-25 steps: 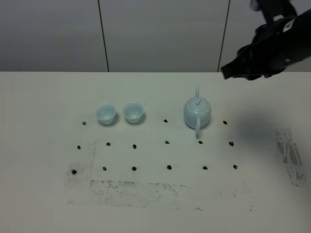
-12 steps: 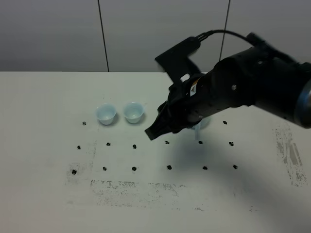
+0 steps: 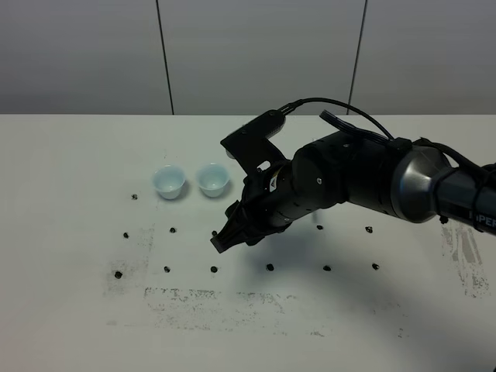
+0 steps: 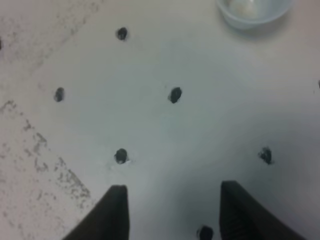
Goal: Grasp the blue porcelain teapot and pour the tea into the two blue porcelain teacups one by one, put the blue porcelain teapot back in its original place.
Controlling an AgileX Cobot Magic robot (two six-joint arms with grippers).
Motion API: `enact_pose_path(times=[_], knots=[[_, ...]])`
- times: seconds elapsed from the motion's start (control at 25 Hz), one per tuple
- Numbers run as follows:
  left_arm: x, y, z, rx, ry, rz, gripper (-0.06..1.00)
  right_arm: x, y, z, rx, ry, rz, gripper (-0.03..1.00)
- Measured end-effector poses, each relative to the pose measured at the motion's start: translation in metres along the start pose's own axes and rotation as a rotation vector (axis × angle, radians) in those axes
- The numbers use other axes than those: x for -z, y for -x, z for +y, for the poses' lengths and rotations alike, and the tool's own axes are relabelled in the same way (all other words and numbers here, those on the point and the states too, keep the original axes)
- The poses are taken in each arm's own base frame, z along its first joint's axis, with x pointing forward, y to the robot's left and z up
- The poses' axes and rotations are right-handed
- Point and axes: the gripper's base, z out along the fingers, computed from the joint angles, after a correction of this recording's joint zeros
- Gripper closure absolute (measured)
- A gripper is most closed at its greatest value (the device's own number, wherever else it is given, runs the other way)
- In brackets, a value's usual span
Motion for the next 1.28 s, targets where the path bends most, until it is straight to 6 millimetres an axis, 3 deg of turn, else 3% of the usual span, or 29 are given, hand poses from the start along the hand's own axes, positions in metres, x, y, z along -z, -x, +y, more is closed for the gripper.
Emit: enact_pose_path(times=[0.64, 1.28], knots=[[0.000, 0.000, 0.000, 0.000, 0.000, 0.000, 0.66, -0.032, -0.022, -0.069, -0.183, -0.080, 0.084, 0.54], [0.000, 0.000, 0.000, 0.000, 0.000, 0.000, 0.66, -0.026, -0.034, -0.108, -0.205, -0.211, 0.145, 0.54]])
